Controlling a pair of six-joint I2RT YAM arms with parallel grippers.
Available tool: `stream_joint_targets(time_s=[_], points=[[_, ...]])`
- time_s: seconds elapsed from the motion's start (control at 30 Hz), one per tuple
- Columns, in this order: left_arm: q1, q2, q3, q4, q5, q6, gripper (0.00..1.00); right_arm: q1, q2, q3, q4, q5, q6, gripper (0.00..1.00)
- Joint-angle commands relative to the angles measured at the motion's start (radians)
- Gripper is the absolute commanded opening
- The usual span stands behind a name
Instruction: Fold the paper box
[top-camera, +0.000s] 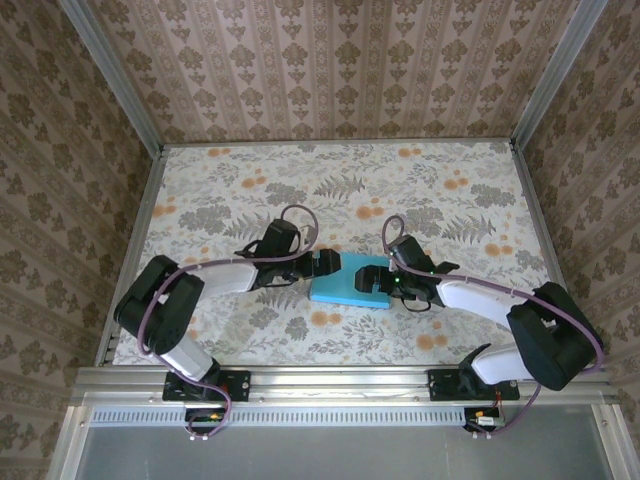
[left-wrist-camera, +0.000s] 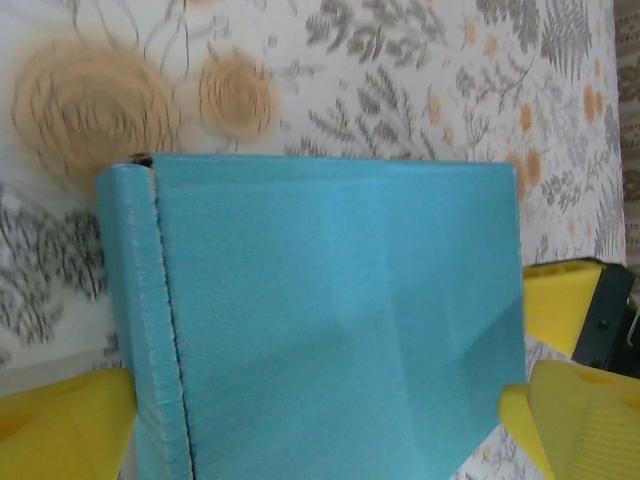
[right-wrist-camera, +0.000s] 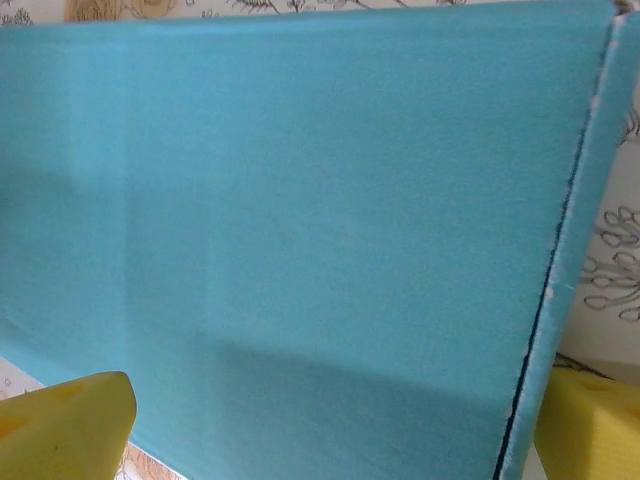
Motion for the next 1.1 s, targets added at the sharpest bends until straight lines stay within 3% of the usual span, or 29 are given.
stream_joint_targets(time_s=[0.0, 0.3, 0.67, 0.87, 1.07], points=[[0.002, 0.019, 0.068, 0.017, 0.048, 0.035, 1.0, -0.008, 0.012, 0.059, 0.061, -0.008, -0.019, 1.0], [0.077, -0.024, 0.065, -0.084, -0.005, 0.123, 1.0, -0.057, -0.026, 0.091, -0.053, 0.125, -0.059, 1.0], [0.284, -0.332, 0.063, -0.385, -0.21, 0.397, 1.0, -0.131, -0.271, 0.085, -0.192, 0.353, -0.167, 1.0], [0.397, -0.488, -0.041, -0.277, -0.381, 0.526, 1.0, -0.164, -0.364, 0.048, -0.167, 0.482, -0.25, 1.0], [0.558, -0.491, -0.076, -0.24, -0.445, 0.571, 1.0, -0.228, -0.369, 0.061, -0.16, 0.506, -0.321, 1.0]])
